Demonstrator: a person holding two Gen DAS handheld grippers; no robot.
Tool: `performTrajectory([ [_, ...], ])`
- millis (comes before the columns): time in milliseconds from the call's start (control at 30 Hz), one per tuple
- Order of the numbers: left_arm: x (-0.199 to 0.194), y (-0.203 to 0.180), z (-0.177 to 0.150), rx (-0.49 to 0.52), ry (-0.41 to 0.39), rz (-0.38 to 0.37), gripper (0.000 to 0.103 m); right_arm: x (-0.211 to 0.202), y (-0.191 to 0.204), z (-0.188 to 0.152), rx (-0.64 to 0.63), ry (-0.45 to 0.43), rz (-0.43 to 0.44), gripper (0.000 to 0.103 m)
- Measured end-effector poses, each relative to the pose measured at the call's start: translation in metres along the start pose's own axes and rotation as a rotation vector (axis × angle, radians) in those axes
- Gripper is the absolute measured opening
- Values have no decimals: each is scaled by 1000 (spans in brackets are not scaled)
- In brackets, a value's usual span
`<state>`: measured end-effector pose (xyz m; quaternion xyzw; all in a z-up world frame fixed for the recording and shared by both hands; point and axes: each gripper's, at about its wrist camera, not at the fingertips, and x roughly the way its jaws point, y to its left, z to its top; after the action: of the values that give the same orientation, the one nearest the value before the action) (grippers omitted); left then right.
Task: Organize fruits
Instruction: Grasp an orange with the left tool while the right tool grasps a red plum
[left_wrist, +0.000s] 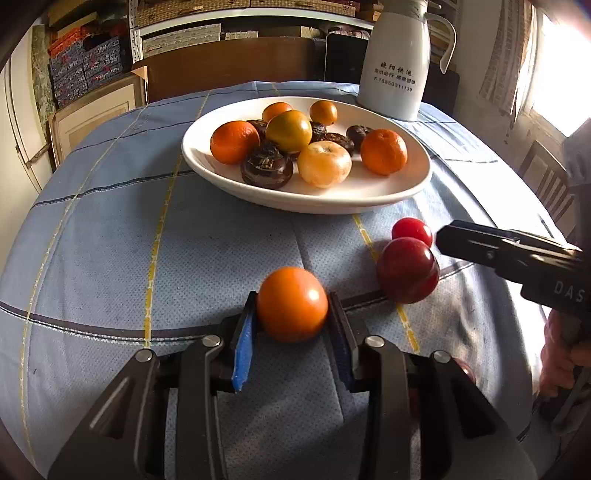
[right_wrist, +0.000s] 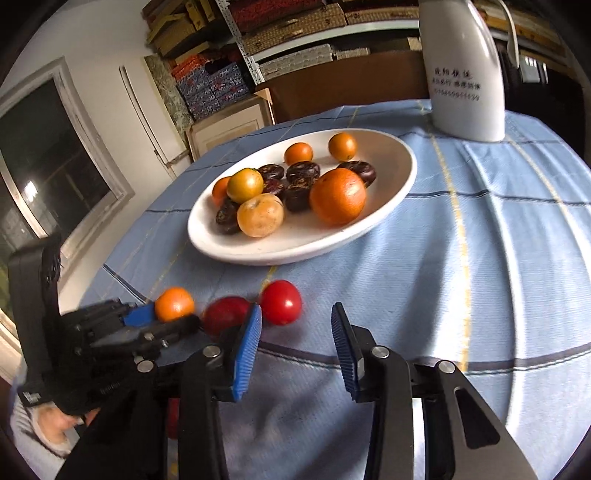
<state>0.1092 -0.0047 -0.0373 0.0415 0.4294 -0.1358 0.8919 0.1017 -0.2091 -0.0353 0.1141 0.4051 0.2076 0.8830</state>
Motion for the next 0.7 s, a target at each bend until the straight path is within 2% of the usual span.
performTrajectory([
  [100,1,1,3,-13,-4,-8,36,7,-1,4,30,4,26,39],
  [333,2,-1,3,1,-2,-18,36,22,-23,11,197,57,156,33],
  [400,2,-2,3,5,-3,-21,36,25,-30,10,237,76,176,29],
  [500,2,-1,3,2,-1,-25,36,23,-32,10,249,69,173,29],
  [700,3,0,4,-2,-1,-27,36,30,-9,5,159,74,119,29],
])
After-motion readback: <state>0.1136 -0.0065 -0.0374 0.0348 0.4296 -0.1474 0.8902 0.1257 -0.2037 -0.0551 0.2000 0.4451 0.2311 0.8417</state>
